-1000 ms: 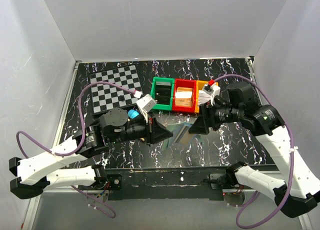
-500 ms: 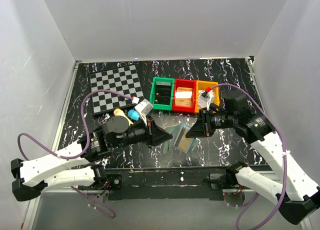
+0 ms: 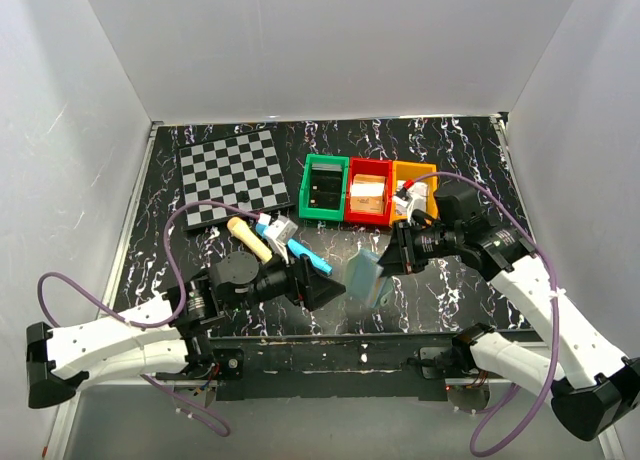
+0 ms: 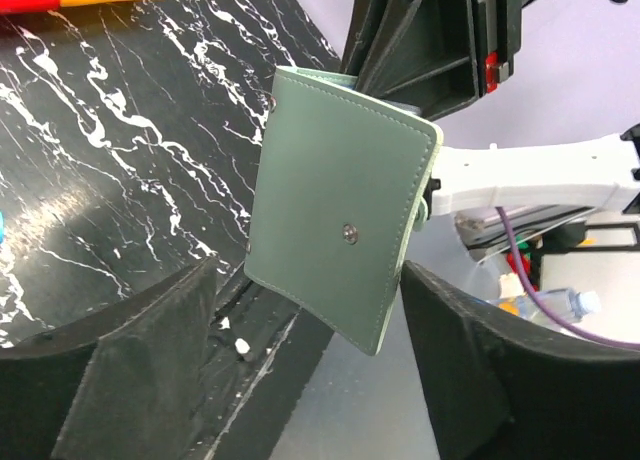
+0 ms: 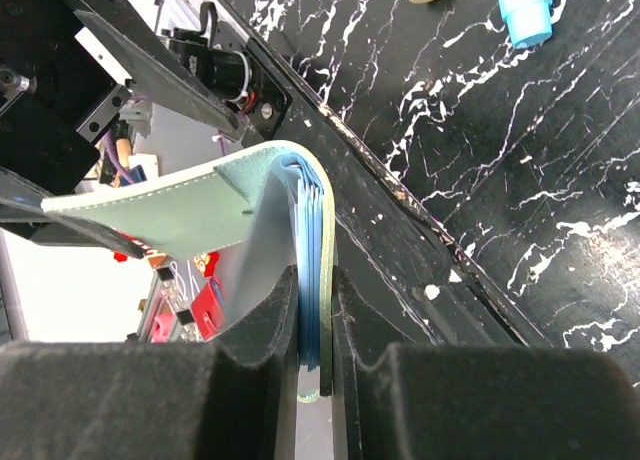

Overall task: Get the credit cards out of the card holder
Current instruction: Open the card holder at the center of the board.

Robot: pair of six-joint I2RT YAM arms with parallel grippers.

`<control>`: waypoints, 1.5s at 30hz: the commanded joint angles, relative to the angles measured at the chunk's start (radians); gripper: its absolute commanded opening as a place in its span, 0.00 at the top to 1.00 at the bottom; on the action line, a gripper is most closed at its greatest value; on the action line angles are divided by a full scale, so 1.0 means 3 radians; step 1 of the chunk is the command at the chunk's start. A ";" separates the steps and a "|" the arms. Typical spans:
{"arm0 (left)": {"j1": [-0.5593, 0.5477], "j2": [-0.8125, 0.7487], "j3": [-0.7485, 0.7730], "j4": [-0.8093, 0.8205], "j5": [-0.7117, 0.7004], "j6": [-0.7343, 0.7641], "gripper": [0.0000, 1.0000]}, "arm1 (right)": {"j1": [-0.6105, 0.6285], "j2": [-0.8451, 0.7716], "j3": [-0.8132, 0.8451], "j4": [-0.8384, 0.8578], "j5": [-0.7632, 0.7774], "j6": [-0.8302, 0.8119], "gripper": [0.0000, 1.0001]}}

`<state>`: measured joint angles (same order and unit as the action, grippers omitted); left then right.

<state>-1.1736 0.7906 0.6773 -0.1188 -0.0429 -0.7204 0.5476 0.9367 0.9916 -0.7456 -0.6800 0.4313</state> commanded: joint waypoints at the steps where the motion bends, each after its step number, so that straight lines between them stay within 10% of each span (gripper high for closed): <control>1: -0.0010 -0.0165 -0.0197 0.0375 -0.0077 -0.0079 0.21 | -0.0010 0.0017 0.0176 -0.0219 0.0093 -0.0113 0.99; 8: -0.0010 -0.0074 -0.0345 0.0907 -0.0113 -0.0084 0.02 | -0.0010 0.0135 0.0366 -0.0781 0.0420 -0.0215 0.99; 24: -0.0112 0.1296 0.0053 0.1832 -0.0067 0.0126 0.02 | 0.0526 0.0615 0.1117 -0.1984 0.2394 -0.0149 0.99; 45: -0.0189 0.1844 0.0059 0.2334 0.0087 0.0126 0.12 | 0.0690 0.0697 0.0918 -0.1432 0.1909 0.0449 0.99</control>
<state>-1.2243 1.3552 0.6819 0.5621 -0.0139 -0.7036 0.7494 1.1667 1.2736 -1.2392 -0.0307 0.5217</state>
